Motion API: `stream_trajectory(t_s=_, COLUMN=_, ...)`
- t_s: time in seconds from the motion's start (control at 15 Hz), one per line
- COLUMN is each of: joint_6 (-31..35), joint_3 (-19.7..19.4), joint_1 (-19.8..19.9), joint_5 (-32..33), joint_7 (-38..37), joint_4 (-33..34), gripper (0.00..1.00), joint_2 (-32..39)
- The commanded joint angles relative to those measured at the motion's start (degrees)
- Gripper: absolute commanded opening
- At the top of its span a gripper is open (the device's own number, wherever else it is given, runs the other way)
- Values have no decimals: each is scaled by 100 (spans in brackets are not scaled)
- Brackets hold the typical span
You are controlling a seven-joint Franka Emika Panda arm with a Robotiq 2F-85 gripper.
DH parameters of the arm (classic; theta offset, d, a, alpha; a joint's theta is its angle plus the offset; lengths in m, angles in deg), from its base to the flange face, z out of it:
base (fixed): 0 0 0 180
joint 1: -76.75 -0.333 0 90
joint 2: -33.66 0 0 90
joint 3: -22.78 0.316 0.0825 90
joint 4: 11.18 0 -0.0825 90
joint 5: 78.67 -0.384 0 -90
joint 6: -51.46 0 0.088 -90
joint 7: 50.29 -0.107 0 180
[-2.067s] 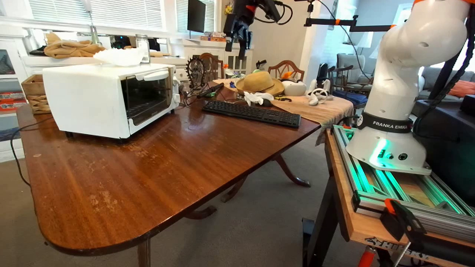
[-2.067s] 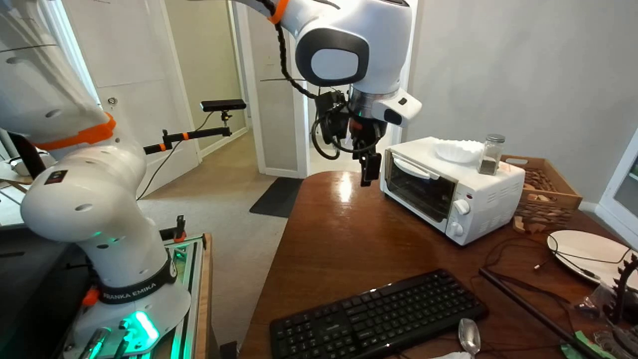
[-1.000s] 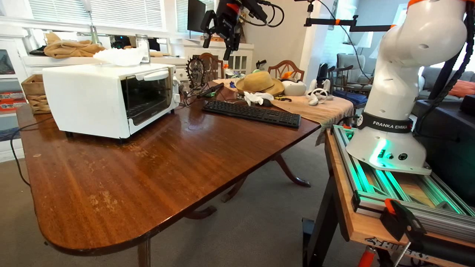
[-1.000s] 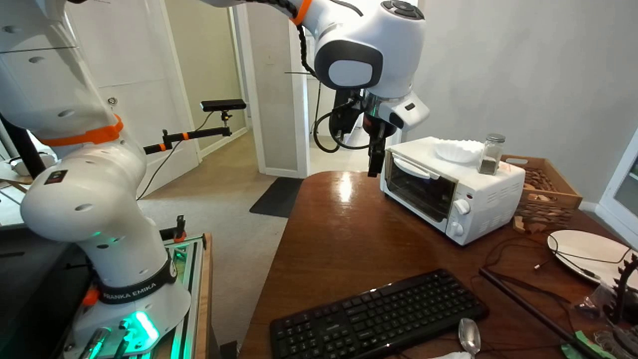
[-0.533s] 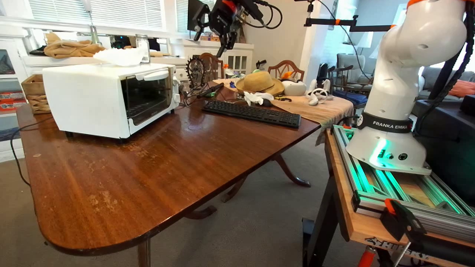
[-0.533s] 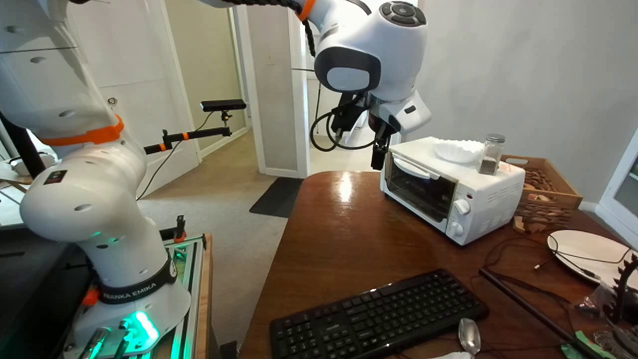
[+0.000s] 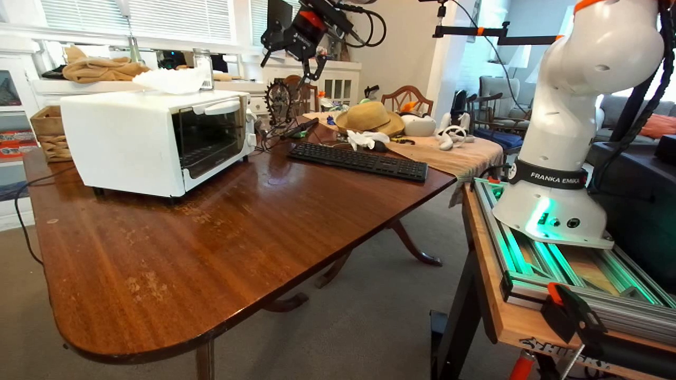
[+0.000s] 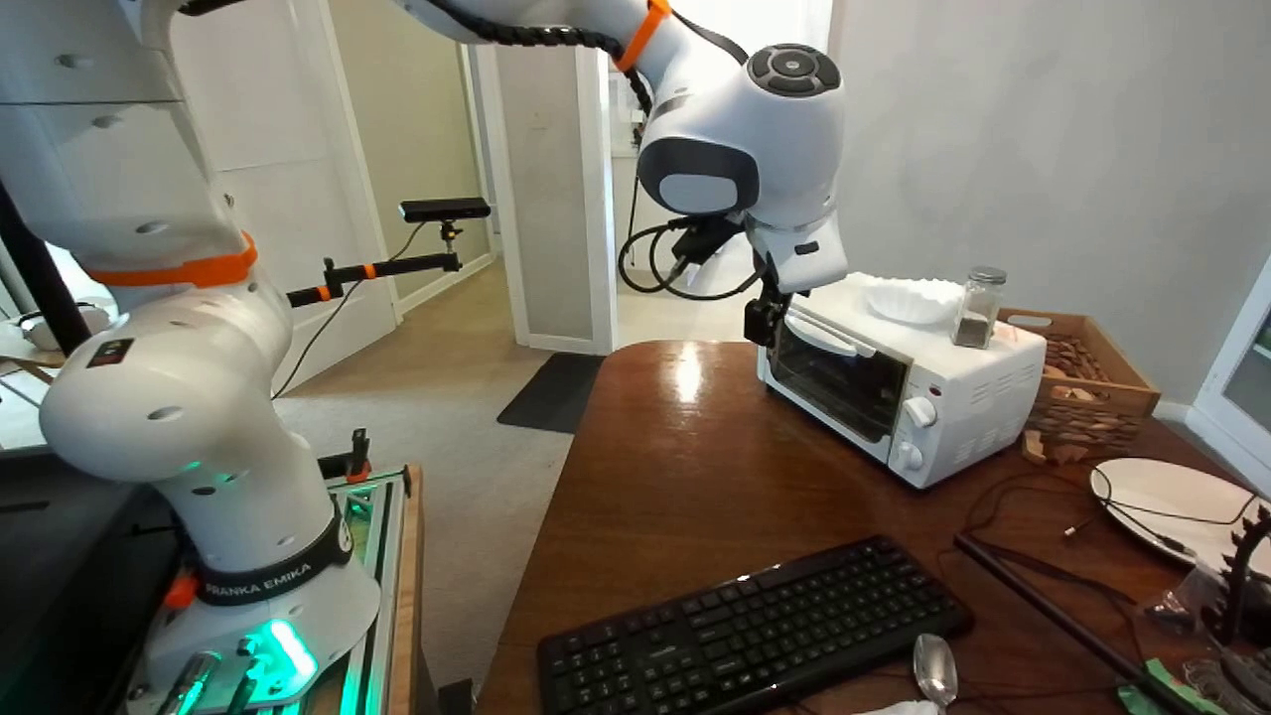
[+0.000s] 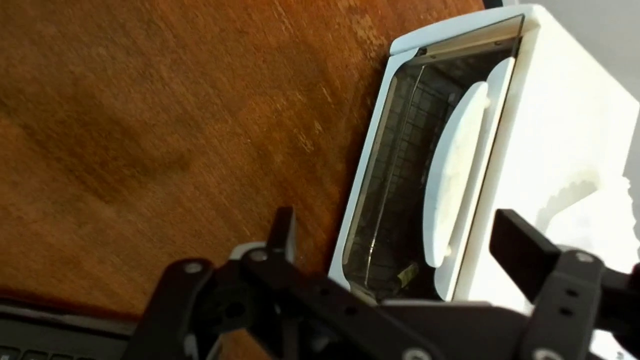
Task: Open the oven then pull out the tray
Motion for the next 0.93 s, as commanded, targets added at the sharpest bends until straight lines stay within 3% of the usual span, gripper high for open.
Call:
stream_trajectory(t_s=0.0, joint_6=493, joint_3=198, joint_1=-61, joint_5=-229, joint_7=-715, joint_4=213, gripper=100, joint_2=452)
stream_trajectory(t_s=0.27, joint_6=1403, joint_3=361, joint_1=-176, joint_5=-403, joint_7=-1309, joint_4=425, gripper=100, joint_2=933)
stream_trajectory(t_s=0.53, joint_6=1754, joint_3=396, joint_1=-254, joint_5=-309, joint_7=-1895, joint_4=592, gripper=100, joint_2=1342)
stream_trajectory(t_s=0.87, joint_6=2289, joint_3=472, joint_1=-259, joint_5=-521, joint_7=-1921, joint_4=638, gripper=100, joint_2=1463)
